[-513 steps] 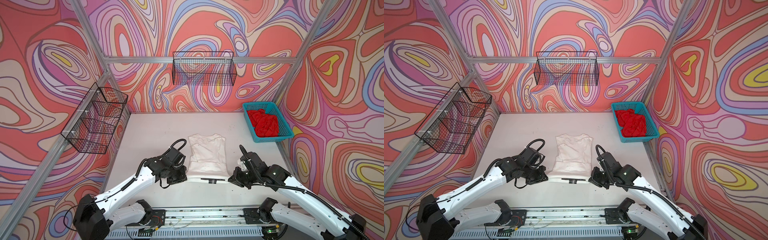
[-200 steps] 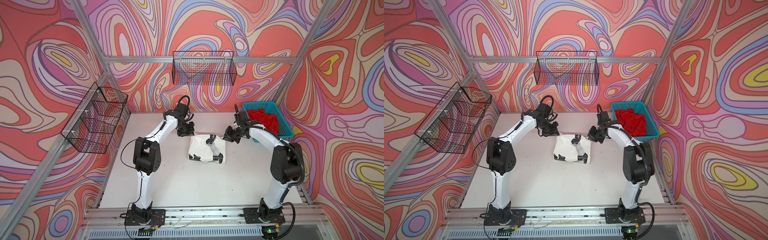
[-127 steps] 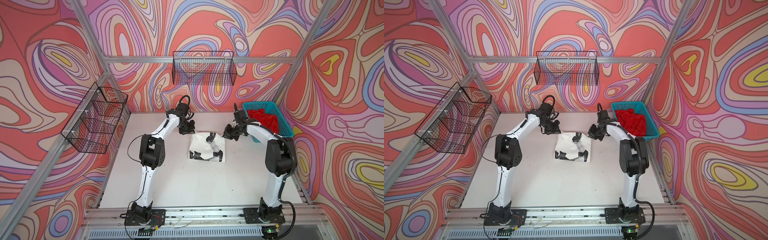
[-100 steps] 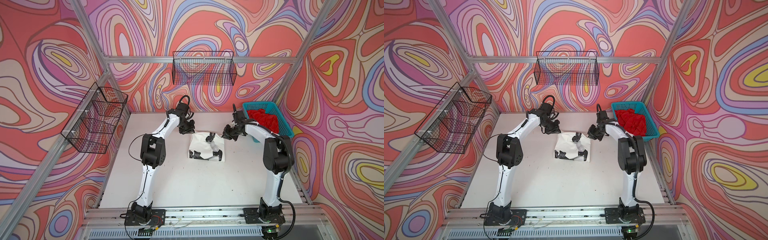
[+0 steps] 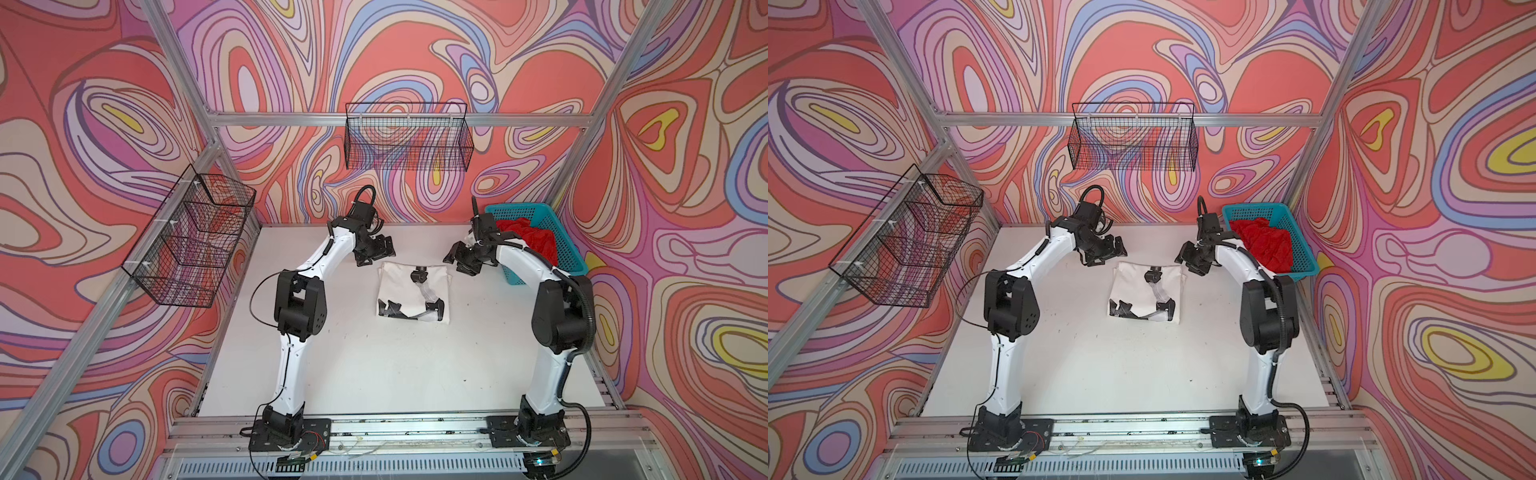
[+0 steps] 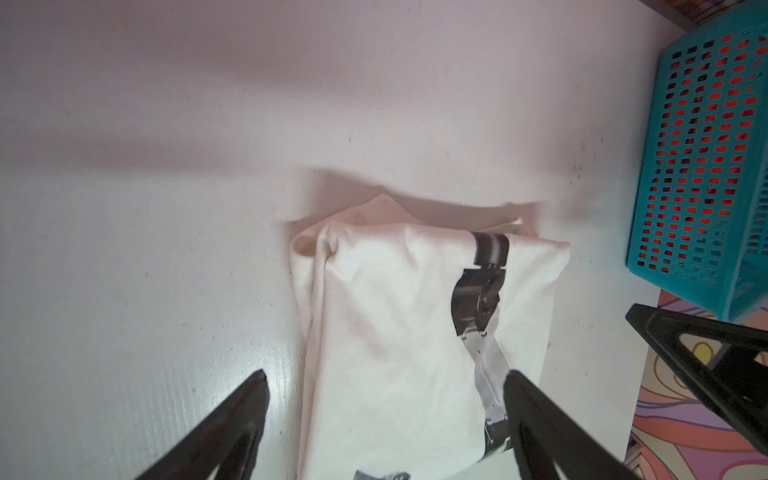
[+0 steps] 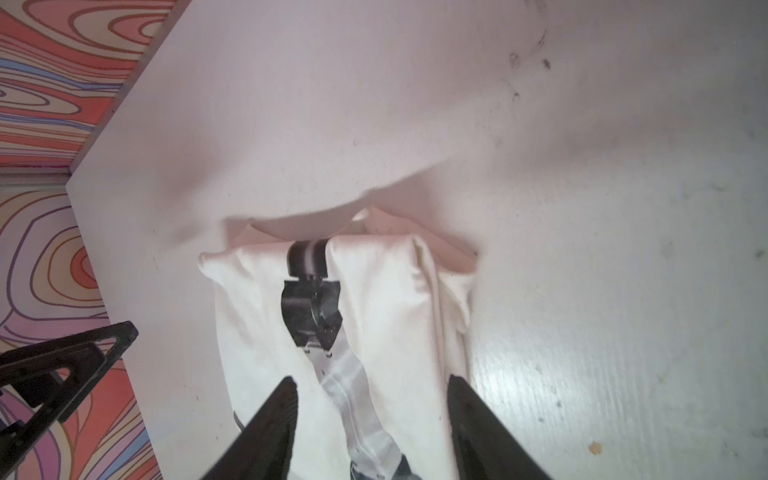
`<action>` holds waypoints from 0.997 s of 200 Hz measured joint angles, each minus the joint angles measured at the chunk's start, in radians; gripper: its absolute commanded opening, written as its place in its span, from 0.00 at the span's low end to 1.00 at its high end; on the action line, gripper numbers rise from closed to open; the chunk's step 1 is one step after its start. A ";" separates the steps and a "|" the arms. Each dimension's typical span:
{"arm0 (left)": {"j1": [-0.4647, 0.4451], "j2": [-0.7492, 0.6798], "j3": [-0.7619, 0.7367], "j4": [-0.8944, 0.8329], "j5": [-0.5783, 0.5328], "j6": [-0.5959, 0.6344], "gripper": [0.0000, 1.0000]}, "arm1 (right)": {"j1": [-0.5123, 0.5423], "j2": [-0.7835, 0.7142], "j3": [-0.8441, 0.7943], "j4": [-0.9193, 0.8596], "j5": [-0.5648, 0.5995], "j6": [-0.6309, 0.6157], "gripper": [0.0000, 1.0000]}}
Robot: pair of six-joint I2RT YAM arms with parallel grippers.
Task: Fold and stack the t-shirts
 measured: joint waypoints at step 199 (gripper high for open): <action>-0.082 -0.011 -0.377 0.272 -0.121 0.009 0.39 | 0.080 0.004 -0.246 0.079 0.060 -0.151 0.60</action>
